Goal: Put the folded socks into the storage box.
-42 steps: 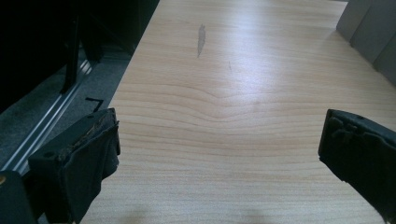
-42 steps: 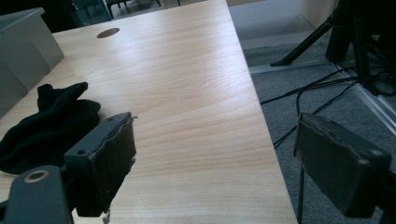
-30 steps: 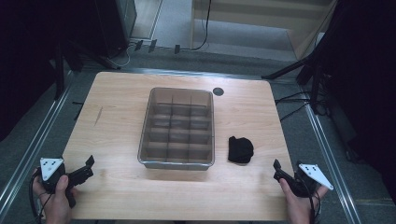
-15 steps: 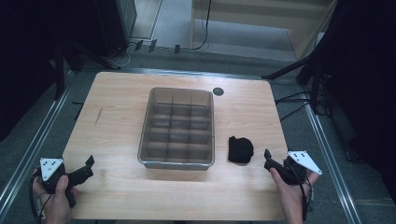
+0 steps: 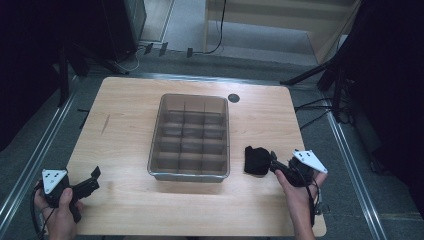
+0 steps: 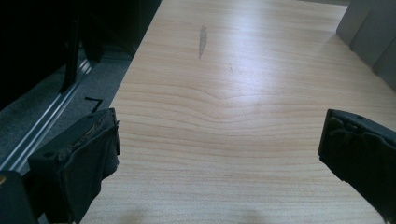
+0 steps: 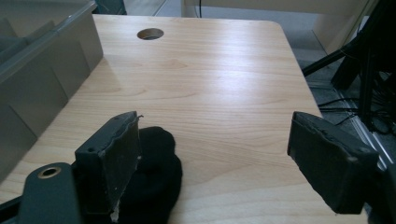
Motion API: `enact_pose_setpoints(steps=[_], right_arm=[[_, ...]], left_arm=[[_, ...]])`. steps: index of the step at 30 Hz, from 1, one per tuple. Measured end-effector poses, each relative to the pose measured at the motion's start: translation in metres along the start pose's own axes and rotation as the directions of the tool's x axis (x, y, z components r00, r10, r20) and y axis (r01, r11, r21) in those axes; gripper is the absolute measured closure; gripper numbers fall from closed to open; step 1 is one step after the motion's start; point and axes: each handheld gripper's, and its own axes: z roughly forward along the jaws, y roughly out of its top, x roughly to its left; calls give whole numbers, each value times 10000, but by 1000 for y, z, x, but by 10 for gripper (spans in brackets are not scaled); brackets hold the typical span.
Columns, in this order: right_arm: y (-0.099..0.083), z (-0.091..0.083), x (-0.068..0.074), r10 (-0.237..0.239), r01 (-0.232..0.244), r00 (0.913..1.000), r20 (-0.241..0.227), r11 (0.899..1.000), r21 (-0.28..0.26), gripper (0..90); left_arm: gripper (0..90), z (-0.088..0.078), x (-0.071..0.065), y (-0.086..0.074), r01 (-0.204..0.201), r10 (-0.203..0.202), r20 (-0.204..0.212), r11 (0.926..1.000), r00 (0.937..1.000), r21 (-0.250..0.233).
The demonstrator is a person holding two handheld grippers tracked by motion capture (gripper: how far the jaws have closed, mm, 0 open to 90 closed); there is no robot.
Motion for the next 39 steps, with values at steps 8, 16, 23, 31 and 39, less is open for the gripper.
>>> enact_pose_setpoints(steps=[8, 16, 23, 31, 39], right_arm=[[-1, 16, 11, 208, -187, 9989, -427, 9986, 489, 244], [-9, 31, 13, 739, -651, 9957, -562, 9873, 1451, 306], [-23, 41, 17, 888, -665, 9918, -922, 9727, 2221, 368], [-30, 44, 21, 883, -578, 9900, -1101, 9653, 2545, 492], [-35, 44, 23, 962, -594, 9846, -1459, 9693, 2386, 657]], left_arm=[[0, 0, 0, 0, 7, -7, 7, 10000, 10000, -5], [0, 0, 0, 0, 16, -16, 14, 10000, 10000, 5], [0, 0, 0, 0, 33, -33, 10, 10000, 10000, 8], [0, 0, 0, 0, 21, -21, -21, 10000, 10000, 15], [0, 0, 0, 0, 7, -7, -36, 10000, 10000, 22]])
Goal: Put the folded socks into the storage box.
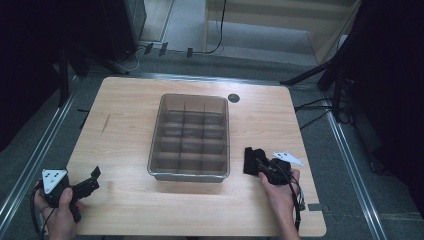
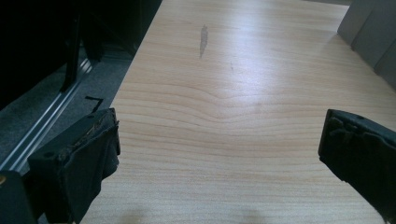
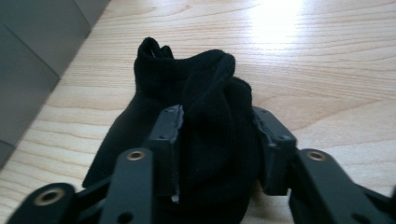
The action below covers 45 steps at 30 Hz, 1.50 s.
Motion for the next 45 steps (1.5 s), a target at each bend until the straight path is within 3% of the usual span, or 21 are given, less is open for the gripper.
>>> enact_pose_setpoints(steps=[7, 10, 16, 28, 45], right_arm=[[0, -1, 6, -493, 495, 9986, 204, 9987, -102, 734], [2, -3, 6, -223, 227, 9997, 122, 9993, -302, 741], [8, -9, 9, -213, 216, 9998, 50, 9974, -689, 740], [38, -32, 19, -279, 218, 9988, -411, 9895, -1426, 740], [77, -48, 43, -538, 338, 9946, -882, 9761, -2146, 738]], left_arm=[[0, 0, 0, 0, 1, -1, 8, 10000, 10000, -8], [0, 0, 0, 0, 1, 0, -3, 10000, 10000, 12], [0, 0, 0, 0, -13, 13, 7, 10000, 10000, 16], [0, 0, 0, 0, -30, 30, -14, 10000, 10000, 28], [0, 0, 0, 0, -23, 23, 16, 10000, 10000, 28]])
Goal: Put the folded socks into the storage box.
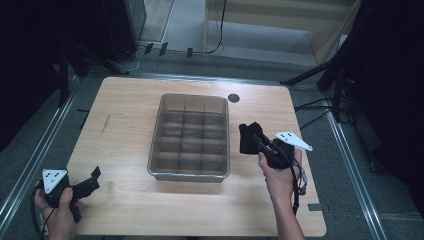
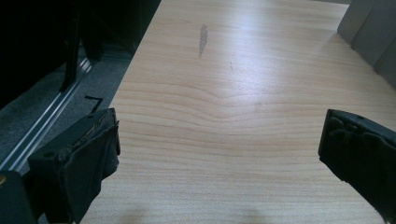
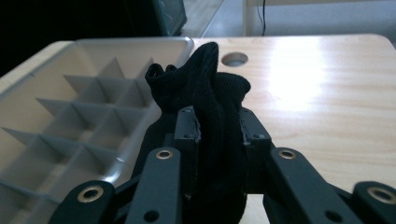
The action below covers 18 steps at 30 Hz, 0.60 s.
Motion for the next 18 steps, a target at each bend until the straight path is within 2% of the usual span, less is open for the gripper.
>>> enact_pose_setpoints(steps=[9, 10, 18], right_arm=[[17, 4, 22, -220, 212, 9989, -417, 9996, -179, 738], [19, 6, 28, -275, 265, 9982, -530, 9994, -201, 738], [19, 15, 45, -478, 465, 9951, -860, 9988, -168, 737]], left_arm=[[0, 0, 0, 0, 11, -11, -11, 10000, 10000, -5], [0, 0, 0, 0, 18, -18, -12, 10000, 10000, -8], [0, 0, 0, 0, -1, 1, -11, 10000, 10000, -2]])
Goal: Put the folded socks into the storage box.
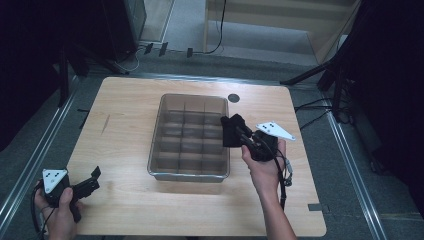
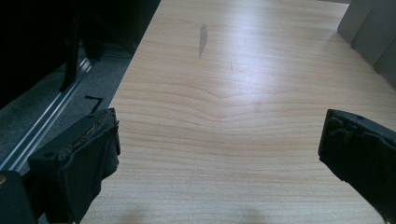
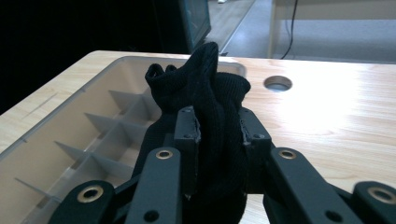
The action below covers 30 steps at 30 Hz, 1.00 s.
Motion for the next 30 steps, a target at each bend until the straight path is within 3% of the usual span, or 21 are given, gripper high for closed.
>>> enact_pose_setpoints(steps=[7, 13, 20, 22, 25, 27, 30], right_arm=[[-8, 17, 15, -266, 273, 9993, -264, 9993, 273, 736], [-22, 40, 27, -884, 913, 9948, -502, 9940, 601, 735], [-34, 50, 30, -1328, 1350, 9907, -285, 9864, 941, 730], [-38, 52, 31, -1484, 1505, 9885, -273, 9831, 1044, 697], [-40, 49, 34, -1792, 1844, 9821, -581, 9776, 1014, 476], [-39, 47, 34, -1791, 1854, 9812, -725, 9783, 925, 461], [-34, 41, 33, -1682, 1735, 9826, -789, 9825, 670, 511]], left_arm=[[0, 0, 0, 0, 3, -3, -2, 10000, 10000, -2], [0, 0, 0, 0, -13, 13, 5, 10000, 10000, 14], [0, 0, 0, 0, 12, -12, 34, 10000, 10000, 23], [0, 0, 0, 0, 16, -16, 41, 10000, 10000, 21], [0, 0, 0, 0, 13, -13, 38, 10000, 10000, 25], [0, 0, 0, 0, -2, 2, 20, 10000, 10000, 19], [0, 0, 0, 0, -10, 9, 10, 10000, 10000, 28]])
